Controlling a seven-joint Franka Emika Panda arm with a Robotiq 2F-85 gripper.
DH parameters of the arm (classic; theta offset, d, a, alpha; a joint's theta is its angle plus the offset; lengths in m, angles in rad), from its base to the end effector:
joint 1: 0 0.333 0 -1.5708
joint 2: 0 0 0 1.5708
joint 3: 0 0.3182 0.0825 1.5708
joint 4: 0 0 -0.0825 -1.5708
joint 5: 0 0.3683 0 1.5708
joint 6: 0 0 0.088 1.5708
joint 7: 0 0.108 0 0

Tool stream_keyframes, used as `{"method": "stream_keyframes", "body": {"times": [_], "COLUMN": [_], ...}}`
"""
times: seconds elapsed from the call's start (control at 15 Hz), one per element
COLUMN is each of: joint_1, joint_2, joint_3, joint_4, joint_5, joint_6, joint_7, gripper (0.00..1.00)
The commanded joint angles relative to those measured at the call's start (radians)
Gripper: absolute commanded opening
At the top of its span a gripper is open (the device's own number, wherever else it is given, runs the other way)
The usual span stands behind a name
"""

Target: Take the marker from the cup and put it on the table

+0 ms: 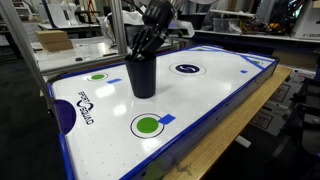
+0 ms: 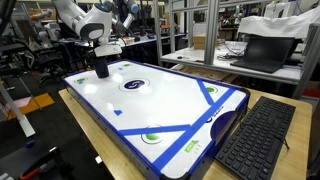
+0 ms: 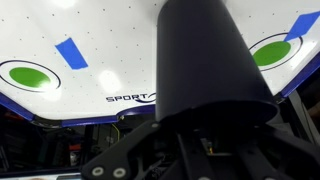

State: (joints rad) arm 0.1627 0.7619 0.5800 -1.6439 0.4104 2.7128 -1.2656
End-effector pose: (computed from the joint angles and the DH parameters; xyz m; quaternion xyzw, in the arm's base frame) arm 0.5784 0.4122 0.2719 -0.7055 -0.6215 -0.2464 0.2351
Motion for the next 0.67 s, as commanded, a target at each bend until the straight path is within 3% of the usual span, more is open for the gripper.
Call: {"method": "stream_keyframes", "body": {"times": [0.0,0.6], "joint_1": [-0.018,-0.03], "joint_2": [-0.009,-0.115], "joint_3": [0.026,0.016], "joint_4": [-0.001,-0.031], "joint_5": [-0.032,-0.048], "joint_6": [0.018,0.031], "joint_7": [0.038,0.085], "gripper": [0.04,0.05]}}
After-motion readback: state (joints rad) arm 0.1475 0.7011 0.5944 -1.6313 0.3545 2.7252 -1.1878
